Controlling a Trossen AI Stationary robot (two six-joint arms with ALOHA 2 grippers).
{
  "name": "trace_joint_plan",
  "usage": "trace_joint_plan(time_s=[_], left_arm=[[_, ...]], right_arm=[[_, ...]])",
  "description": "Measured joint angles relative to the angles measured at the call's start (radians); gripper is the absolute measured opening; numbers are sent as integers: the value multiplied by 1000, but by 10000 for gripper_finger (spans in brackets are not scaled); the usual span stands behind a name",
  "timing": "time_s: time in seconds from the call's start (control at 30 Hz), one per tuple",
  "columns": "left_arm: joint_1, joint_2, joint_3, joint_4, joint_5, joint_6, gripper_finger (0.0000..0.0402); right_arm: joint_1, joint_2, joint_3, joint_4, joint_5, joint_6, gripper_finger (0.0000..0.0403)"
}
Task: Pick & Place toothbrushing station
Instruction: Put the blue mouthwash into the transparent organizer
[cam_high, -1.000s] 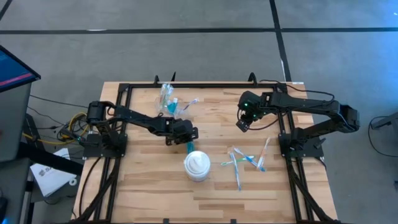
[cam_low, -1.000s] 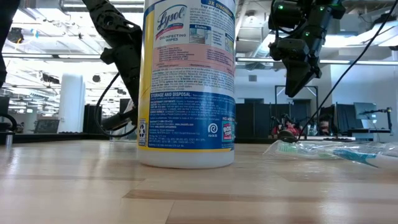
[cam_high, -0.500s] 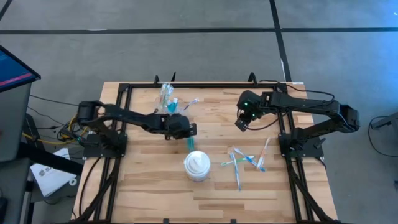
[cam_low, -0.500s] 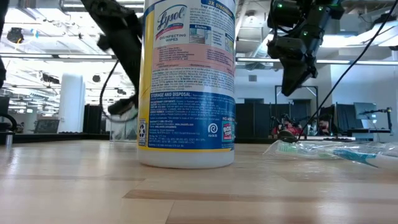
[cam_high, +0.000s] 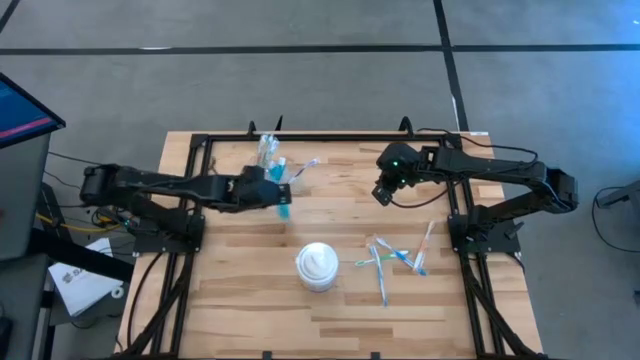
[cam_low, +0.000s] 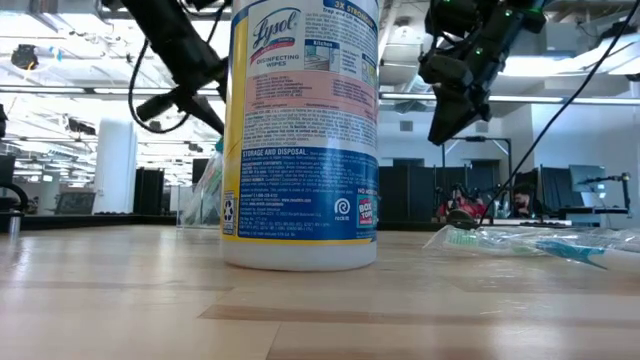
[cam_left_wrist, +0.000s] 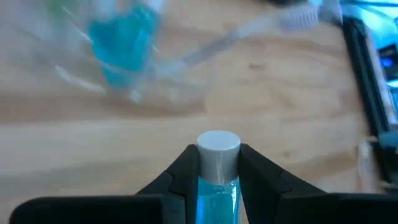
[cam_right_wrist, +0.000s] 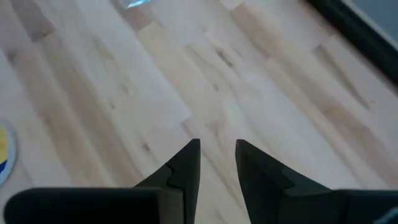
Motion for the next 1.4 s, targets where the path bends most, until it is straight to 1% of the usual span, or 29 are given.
trace_joint_plan(time_s=[0.03, 0.17, 0.47, 0.67, 0.8, 1.07, 1.4], left_arm=[[1, -16, 0, -23, -27, 23, 78], [7, -55, 1, -20, -143, 115, 78], [65, -71, 0, -25, -218, 271, 79], [114, -72, -35, -20, -221, 313, 80], [128, -72, -75, 22, -245, 330, 81], [173, -72, -129, 210, -251, 479, 82], [236, -72, -130, 250, -251, 652, 83]], right_arm=[[0, 0, 0, 7, 12, 0, 95], [0, 0, 0, 21, 61, -2, 95], [1, 0, 0, 31, 123, 8, 95], [1, 0, 0, 32, 131, 27, 95], [1, 0, 0, 32, 141, 27, 95], [1, 0, 0, 32, 147, 27, 95], [1, 0, 0, 32, 147, 27, 95]])
